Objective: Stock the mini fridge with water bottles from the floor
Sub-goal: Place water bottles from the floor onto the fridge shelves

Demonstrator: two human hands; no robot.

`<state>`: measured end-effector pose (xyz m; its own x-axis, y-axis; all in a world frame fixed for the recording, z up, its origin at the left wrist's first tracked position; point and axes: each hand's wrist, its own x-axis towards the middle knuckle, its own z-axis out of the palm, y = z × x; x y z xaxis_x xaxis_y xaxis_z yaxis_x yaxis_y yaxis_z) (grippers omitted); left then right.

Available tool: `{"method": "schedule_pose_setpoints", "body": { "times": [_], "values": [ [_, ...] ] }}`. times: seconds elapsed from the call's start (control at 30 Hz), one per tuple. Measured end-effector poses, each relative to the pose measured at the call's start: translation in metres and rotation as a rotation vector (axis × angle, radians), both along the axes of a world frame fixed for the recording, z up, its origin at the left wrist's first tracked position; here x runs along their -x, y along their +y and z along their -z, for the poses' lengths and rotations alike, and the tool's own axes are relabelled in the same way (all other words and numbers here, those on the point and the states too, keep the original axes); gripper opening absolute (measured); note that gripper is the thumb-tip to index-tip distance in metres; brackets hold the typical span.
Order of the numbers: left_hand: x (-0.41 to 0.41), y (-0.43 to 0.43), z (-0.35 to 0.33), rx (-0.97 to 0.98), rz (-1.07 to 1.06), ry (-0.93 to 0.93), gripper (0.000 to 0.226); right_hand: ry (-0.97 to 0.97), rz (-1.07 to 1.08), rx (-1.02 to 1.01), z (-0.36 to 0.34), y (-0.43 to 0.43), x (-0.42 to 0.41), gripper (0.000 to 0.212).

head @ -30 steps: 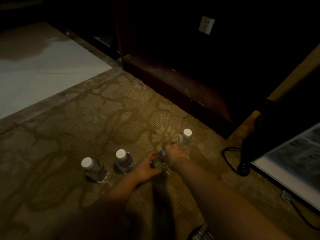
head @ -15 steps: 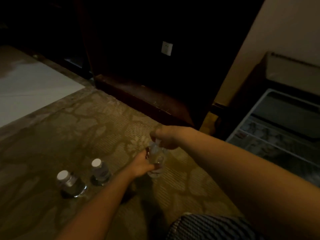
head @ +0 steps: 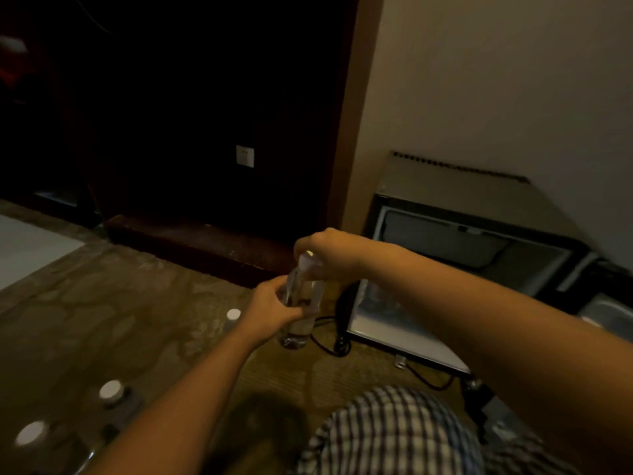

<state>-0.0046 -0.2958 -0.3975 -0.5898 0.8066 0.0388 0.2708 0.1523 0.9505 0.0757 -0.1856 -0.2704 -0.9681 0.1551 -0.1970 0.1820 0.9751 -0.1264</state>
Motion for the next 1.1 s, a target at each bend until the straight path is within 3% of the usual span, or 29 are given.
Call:
{"method": "schedule_pose_setpoints", "body": {
  "times": [0.1, 0.33, 0.57, 0.67, 0.77, 0.97, 1.1],
  "values": [
    [-0.021, 0.022, -0.017, -0.034, 0.011, 0.094, 0.027, 0.139, 0.095, 0.081, -0.008, 0.022, -0.029, 0.042],
    [-0.080, 0.092, -0.045, -0.110, 0.099, 0.059, 0.030, 0.402, 0.390, 0.261, -0.013, 0.074, -0.105, 0.027],
    [-0.129, 0.153, -0.059, -0.015, 0.298, 0.116, 0.031, 0.628, 0.607, 0.531, 0.007, 0.129, -0.173, 0.018],
    [-0.143, 0.176, -0.056, 0.032, 0.375, 0.133, 0.039, 0.641, 0.712, 0.614, 0.024, 0.148, -0.194, 0.030],
    [-0.158, 0.196, -0.046, 0.071, 0.411, 0.169, 0.033, 0.602, 0.790, 0.625, 0.043, 0.165, -0.210, 0.037],
    [-0.172, 0.228, -0.008, 0.156, 0.470, 0.181, 0.028, 0.567, 0.857, 0.645, 0.087, 0.193, -0.227, 0.038],
    [-0.170, 0.251, 0.016, 0.226, 0.509, 0.264, 0.036, 0.618, 0.910, 0.737, 0.120, 0.210, -0.227, 0.030]
  ]
}}
